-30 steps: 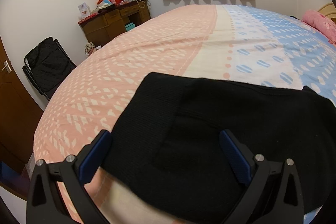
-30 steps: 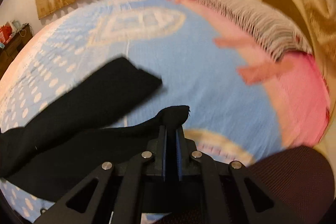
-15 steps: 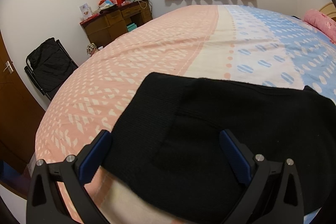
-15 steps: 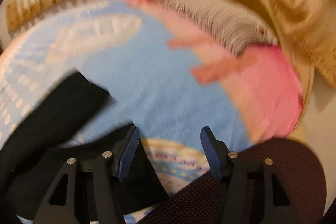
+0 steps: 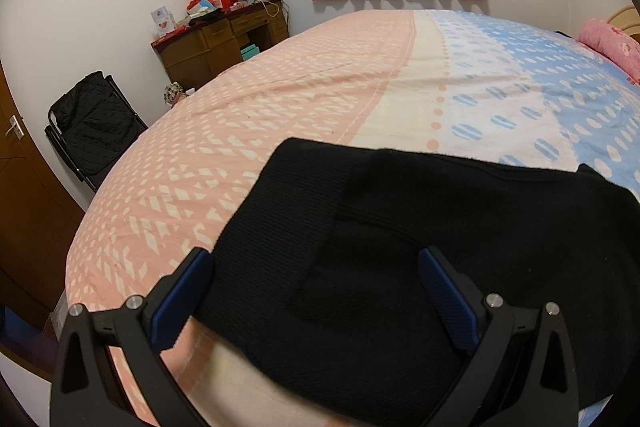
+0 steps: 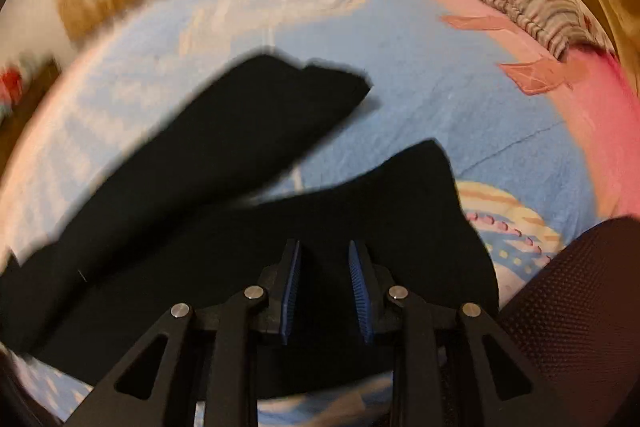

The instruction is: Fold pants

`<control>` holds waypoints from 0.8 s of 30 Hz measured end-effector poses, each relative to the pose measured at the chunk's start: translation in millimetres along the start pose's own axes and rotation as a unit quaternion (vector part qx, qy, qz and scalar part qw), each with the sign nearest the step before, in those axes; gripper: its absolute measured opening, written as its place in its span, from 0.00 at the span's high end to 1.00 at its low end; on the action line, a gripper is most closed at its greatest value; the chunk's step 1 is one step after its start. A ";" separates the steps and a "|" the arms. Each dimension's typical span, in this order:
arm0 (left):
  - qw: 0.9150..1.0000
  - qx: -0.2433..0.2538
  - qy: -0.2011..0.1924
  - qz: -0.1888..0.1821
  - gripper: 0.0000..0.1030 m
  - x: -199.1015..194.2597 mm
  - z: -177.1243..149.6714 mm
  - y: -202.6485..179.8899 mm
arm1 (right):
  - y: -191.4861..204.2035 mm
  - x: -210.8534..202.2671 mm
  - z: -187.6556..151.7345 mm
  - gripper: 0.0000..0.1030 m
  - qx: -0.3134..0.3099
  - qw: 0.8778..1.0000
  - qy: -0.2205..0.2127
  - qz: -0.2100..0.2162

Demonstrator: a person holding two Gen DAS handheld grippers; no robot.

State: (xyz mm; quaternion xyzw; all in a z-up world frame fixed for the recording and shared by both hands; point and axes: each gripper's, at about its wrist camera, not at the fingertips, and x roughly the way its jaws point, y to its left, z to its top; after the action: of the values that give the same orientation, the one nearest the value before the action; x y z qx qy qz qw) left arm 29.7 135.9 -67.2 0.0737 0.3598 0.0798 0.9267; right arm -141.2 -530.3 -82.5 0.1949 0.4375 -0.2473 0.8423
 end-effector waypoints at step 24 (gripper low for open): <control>1.000 -0.001 -0.003 -0.005 0.00 -0.3 1.1 -1.6 | 106.6 78.2 110.2 0.93 0.011 0.999 0.044 -0.031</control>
State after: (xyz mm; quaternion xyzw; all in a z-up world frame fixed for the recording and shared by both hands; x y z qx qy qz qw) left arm 30.4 134.2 -66.5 0.0713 0.3577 0.0752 0.9281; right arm 30.7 -524.1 -76.2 0.2014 0.4767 -0.2696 0.8121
